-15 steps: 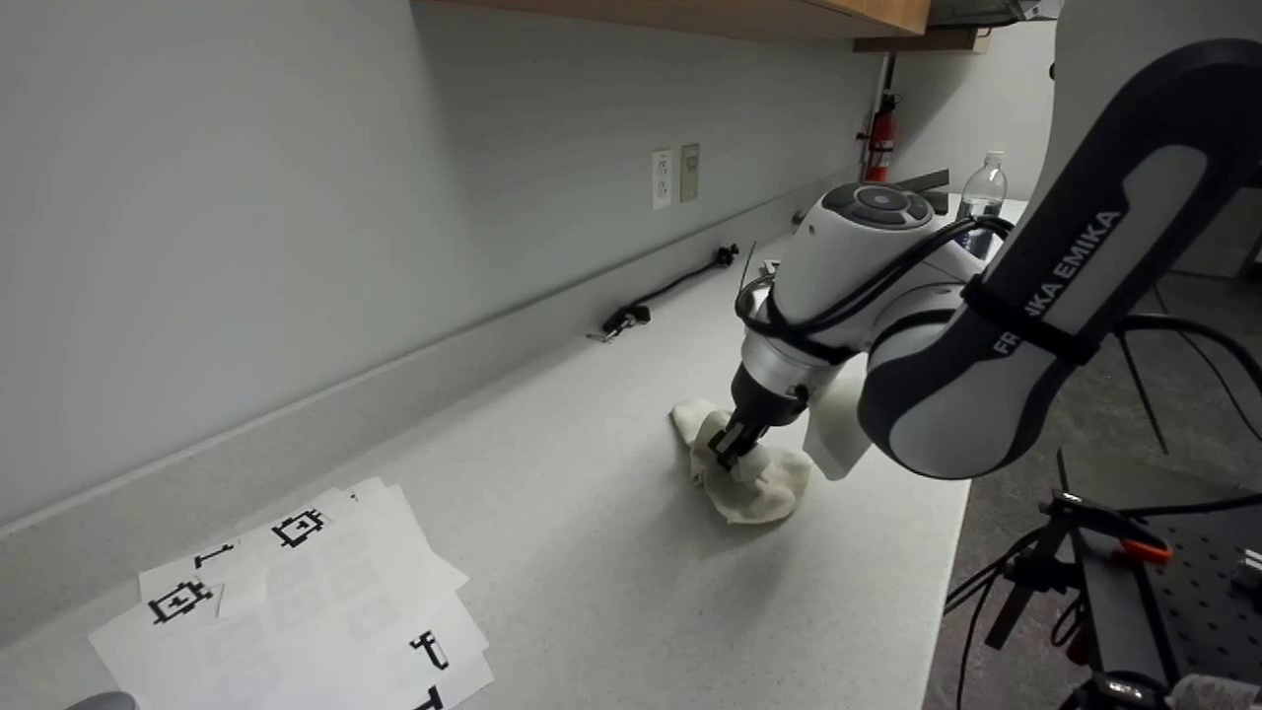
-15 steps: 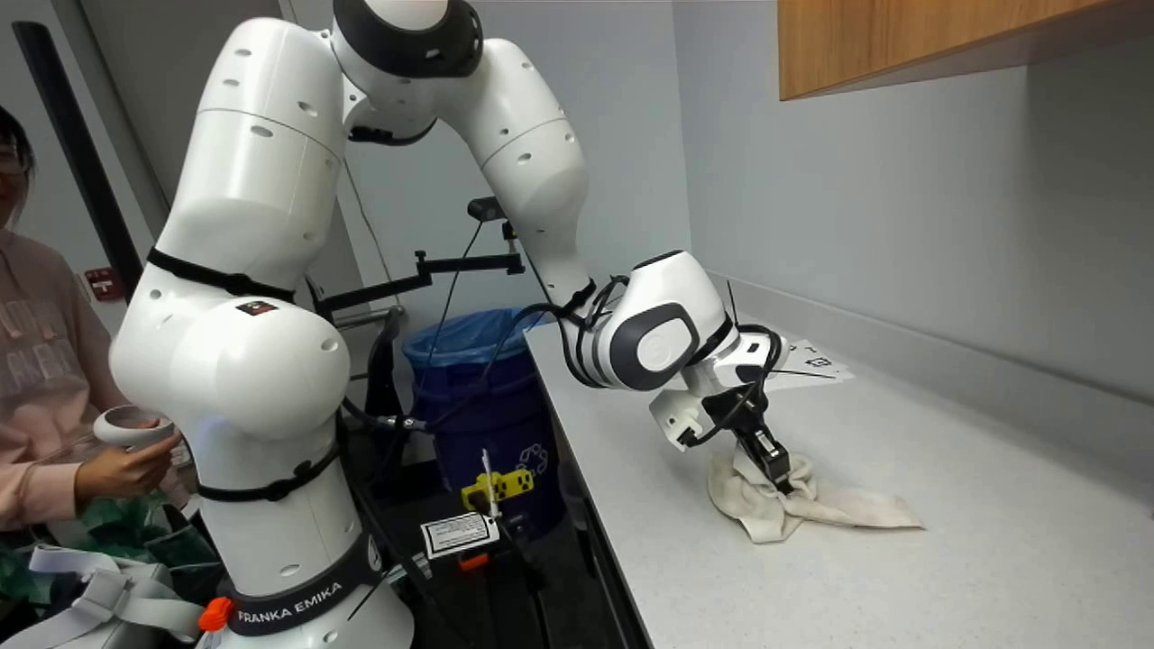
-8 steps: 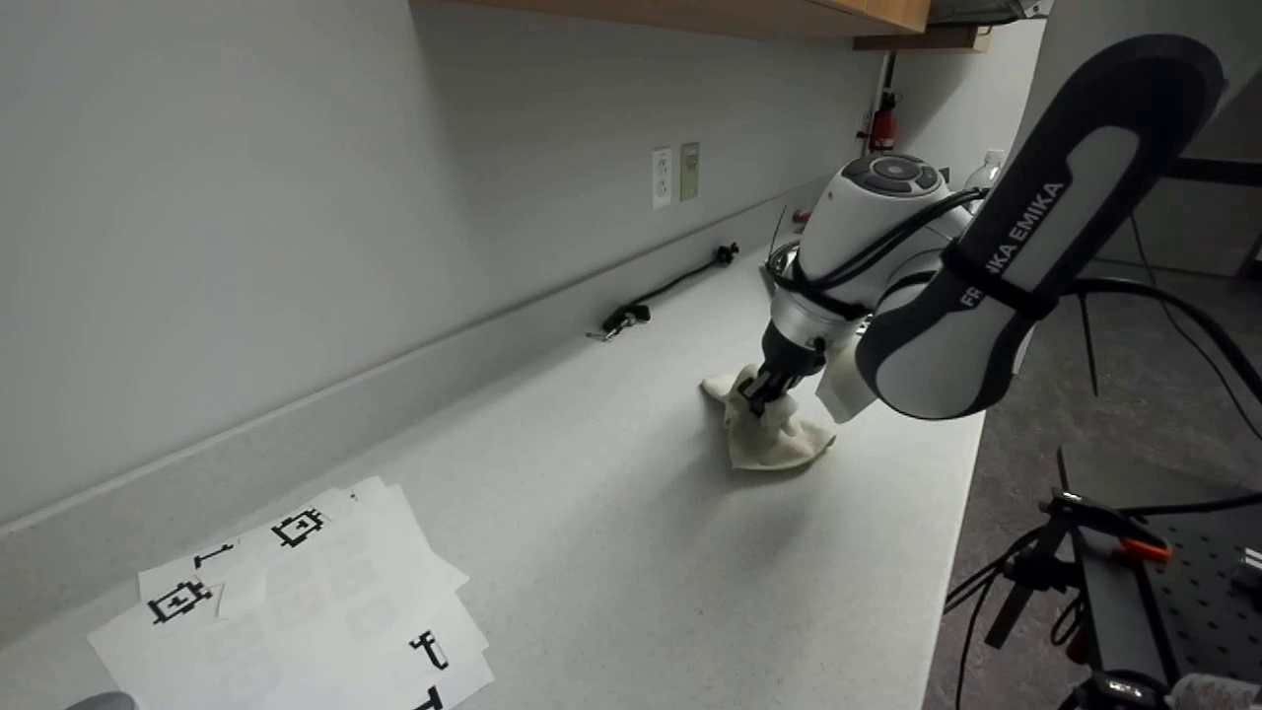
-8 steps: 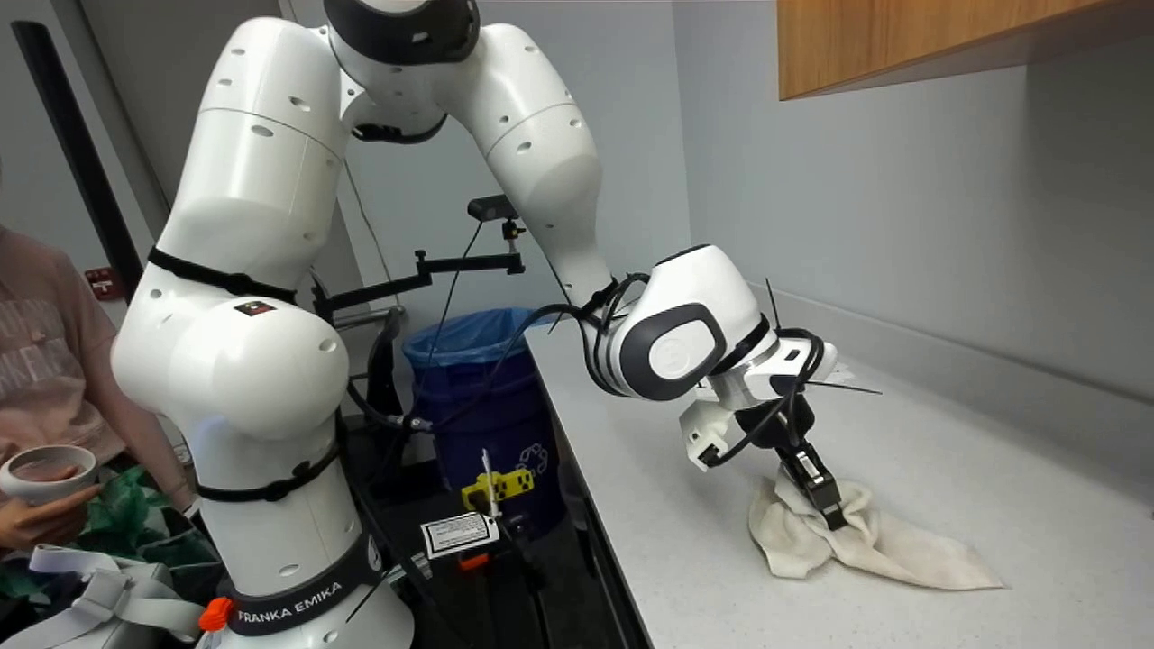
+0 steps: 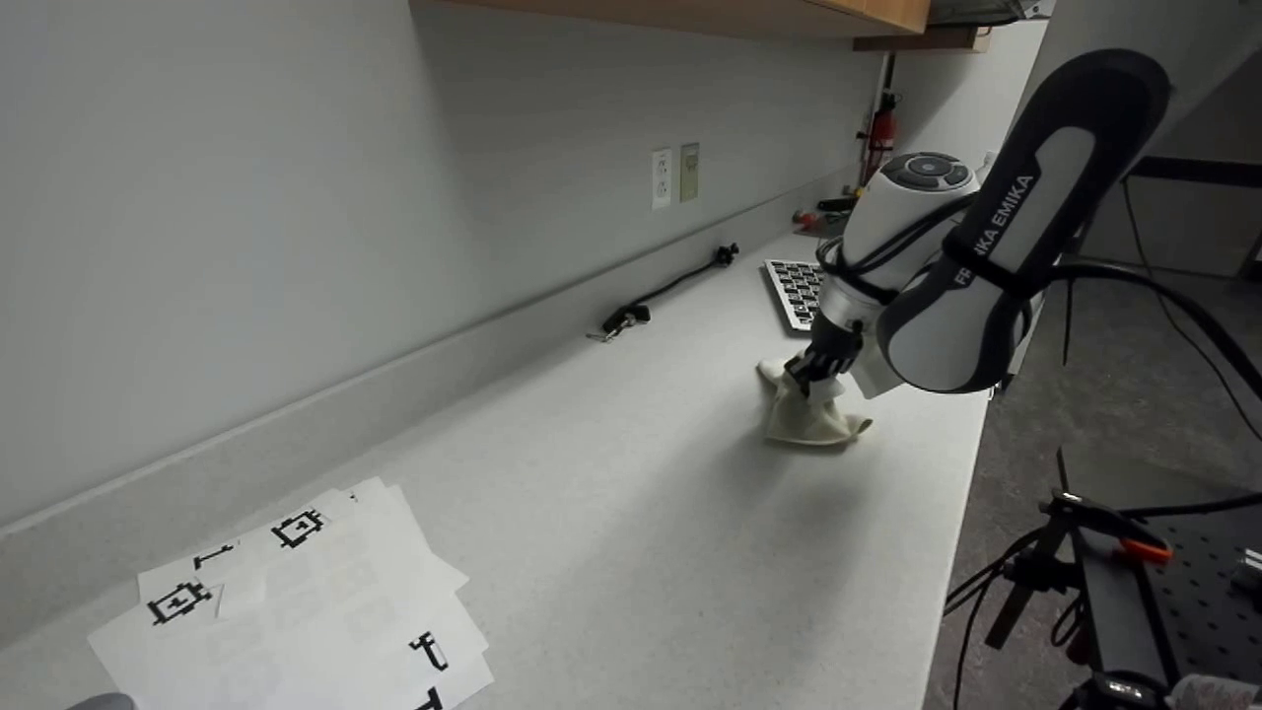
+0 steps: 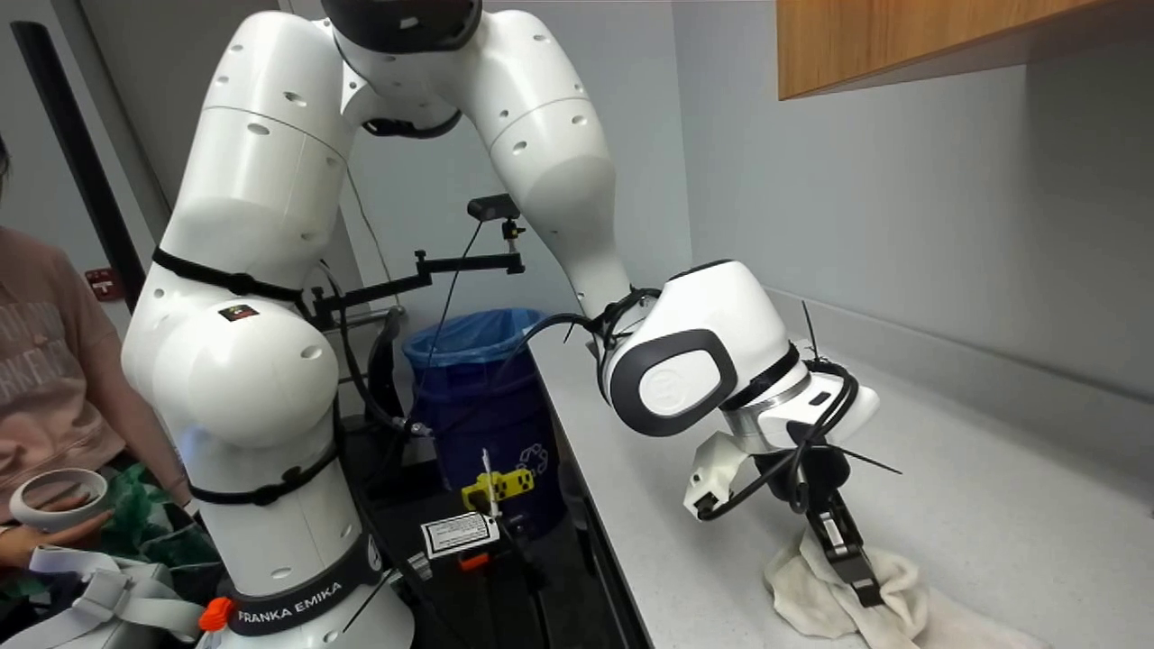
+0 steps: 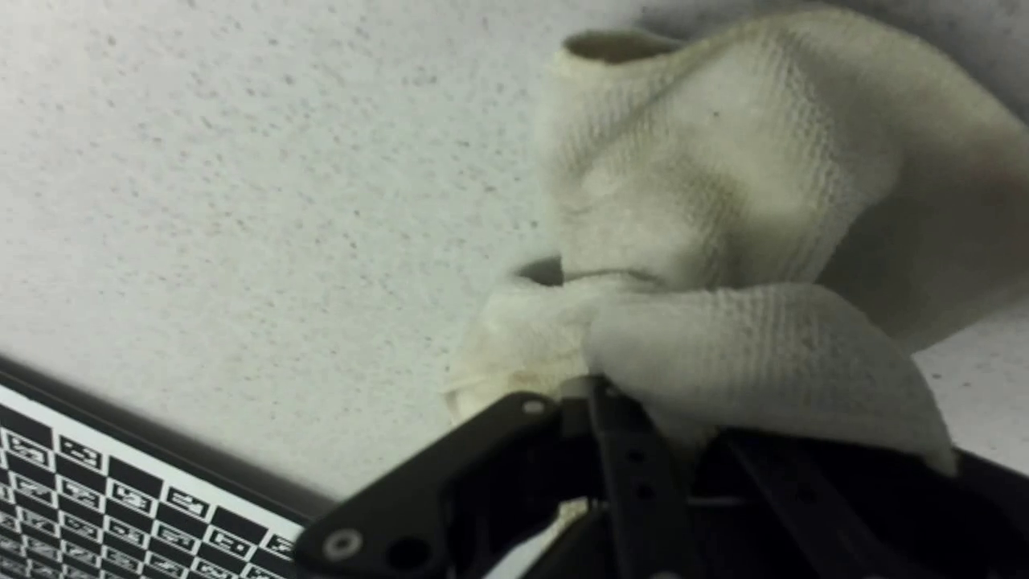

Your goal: Use the towel to wipe the counter

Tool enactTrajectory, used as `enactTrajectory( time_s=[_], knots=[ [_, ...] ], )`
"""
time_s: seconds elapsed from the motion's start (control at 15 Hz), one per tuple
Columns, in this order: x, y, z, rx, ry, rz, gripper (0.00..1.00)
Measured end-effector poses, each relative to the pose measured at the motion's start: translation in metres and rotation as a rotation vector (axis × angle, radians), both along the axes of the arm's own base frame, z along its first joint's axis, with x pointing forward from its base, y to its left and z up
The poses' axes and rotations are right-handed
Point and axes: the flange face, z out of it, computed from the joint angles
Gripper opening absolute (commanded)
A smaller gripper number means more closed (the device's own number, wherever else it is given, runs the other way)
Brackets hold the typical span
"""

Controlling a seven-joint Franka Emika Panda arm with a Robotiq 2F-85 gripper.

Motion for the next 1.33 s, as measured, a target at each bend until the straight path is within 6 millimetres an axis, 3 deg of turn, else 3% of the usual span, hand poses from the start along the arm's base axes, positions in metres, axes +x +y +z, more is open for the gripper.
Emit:
enactTrajectory(
  time_s=[0.27,0.47,1.07,1.33],
  knots=[
    [-0.004,-0.011,-0.001,0.005,0.006,-0.013,0.02],
    [-0.002,-0.007,-0.002,0.014,0.012,0.015,0.02],
    [0.037,0.123,-0.003,0.066,-0.02,0.27,0.02],
    [0.041,0.145,-0.002,0.074,-0.025,0.313,0.02]
  ],
)
